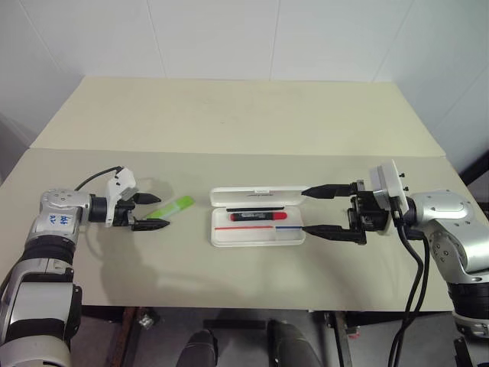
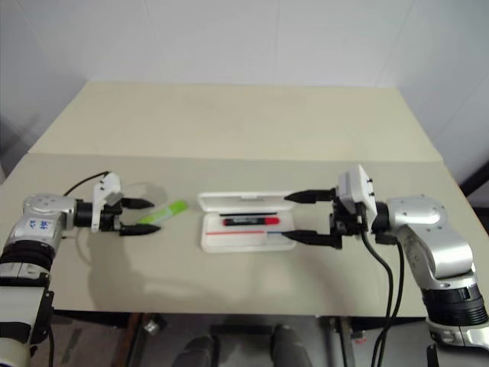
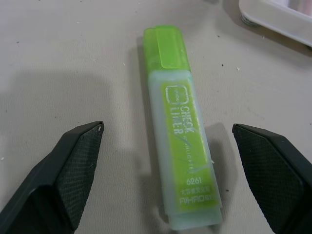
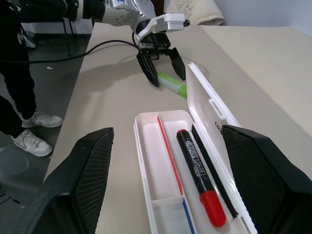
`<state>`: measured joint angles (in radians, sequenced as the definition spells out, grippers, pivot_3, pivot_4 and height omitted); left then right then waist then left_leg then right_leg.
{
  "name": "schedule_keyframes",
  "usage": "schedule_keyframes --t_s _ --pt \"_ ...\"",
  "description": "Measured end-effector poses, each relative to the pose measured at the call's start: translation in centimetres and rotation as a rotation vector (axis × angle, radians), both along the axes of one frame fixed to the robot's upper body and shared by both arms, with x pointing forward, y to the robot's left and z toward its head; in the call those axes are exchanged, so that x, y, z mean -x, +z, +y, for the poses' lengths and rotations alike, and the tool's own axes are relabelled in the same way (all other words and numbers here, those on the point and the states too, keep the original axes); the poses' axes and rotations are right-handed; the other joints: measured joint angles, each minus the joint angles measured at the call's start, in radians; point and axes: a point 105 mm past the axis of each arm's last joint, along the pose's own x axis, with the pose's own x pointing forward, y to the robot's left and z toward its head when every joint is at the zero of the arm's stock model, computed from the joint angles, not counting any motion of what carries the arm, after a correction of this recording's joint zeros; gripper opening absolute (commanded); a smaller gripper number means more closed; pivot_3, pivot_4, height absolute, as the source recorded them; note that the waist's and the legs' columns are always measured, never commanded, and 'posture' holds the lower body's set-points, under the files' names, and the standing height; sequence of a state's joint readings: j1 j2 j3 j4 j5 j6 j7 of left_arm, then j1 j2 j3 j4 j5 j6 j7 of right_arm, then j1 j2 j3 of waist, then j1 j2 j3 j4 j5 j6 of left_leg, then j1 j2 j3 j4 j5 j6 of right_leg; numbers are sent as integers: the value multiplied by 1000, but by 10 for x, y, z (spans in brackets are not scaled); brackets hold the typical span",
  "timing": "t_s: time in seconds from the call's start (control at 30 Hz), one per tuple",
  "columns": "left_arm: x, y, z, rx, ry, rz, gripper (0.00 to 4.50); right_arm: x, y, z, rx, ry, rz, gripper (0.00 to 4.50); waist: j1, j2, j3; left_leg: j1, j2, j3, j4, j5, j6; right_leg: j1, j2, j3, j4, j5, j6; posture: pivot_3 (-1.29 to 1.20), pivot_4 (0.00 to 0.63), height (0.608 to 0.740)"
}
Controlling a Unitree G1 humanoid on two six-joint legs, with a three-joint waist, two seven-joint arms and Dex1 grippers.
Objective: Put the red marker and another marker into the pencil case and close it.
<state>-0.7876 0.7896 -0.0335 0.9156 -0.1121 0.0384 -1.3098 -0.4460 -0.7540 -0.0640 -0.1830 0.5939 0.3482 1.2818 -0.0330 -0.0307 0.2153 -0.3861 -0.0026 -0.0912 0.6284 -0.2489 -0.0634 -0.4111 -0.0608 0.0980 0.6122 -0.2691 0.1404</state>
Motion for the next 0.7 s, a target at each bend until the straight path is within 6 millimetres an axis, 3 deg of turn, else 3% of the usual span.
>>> schedule_keyframes --t_s 0.03,0.4,0.7 --pt "0 0 -1 6 2 3 4500 -1 0 0 -1 -1 -2 4486 1 0 0 0 0 0 0 0 0 0 0 0 0 0 0 0 150 740" --pt "-1 -1 -2 38 20 23 1114 -3 -2 3 -3 -17 0 4500 2 0 0 -1 0 0 -1 -1 0 -1 0 0 0 0 0 0 150 740" --pt "-1 4 -10 17 -17 5 1087 -4 -1 2 -7 -23 -6 4500 2 0 0 -2 0 -1 -1 -1 0 -1 0 0 0 0 0 0 150 740"
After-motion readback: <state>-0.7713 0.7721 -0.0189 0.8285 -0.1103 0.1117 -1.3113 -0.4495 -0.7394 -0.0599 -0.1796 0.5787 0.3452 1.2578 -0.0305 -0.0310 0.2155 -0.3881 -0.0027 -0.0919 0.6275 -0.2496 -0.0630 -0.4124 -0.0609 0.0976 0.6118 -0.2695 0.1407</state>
